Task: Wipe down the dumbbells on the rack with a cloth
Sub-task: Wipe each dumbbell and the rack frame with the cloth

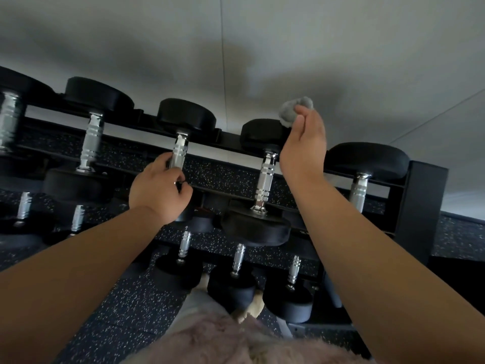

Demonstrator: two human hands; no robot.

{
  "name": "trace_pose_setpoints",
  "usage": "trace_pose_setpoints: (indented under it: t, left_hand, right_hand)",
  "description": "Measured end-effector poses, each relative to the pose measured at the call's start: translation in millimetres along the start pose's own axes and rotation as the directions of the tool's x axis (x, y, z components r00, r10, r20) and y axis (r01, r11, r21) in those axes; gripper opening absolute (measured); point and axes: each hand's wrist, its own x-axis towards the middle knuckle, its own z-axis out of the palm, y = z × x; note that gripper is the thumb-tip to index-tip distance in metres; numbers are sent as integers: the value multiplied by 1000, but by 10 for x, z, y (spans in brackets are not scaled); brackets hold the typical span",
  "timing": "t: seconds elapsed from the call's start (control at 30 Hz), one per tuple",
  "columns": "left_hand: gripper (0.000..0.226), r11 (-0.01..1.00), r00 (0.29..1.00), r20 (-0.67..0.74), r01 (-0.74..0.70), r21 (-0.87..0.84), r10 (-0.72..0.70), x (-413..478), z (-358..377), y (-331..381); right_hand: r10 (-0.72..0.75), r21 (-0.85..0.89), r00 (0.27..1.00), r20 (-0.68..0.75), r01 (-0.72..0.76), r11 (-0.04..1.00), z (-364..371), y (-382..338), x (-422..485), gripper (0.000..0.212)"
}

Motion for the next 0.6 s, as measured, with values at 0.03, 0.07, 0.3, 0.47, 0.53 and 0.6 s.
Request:
trace_pose_setpoints:
  t: [0.03,0.07,0.3,0.47,0.53,0.6]
  left_hand:
    - [12,1000,1000,3,5,-6,-5,-1,-2,0]
    - [12,1000,1000,3,5,-10,-5,-3,-3,0]
    - [15,1000,1000,-16,-19,-22,19,-13,-8,-13]
    - [18,999,999,-8,-31,17,31,-3,-26,-9]
    - [18,999,999,-9,-32,35,33,-5,-18,-2]
    - [18,999,999,-21,-38,39,39,-1,-15,-3]
  right_hand:
    - [-15,-15,1000,14,15,1000,8,53,-28,36]
    - [4,-23,999,36,-3,1000,-3,108,-50,39]
    - [527,-59,848,60,-524,850,-93,496,10,44]
    - [352,-7,936,25,-352,936,-234,239,-237,28]
    - [209,-34,974,87,-207,978,-238,65,-311,21]
    - [69,-89,984,162,-55,995,-196,-26,-303,27]
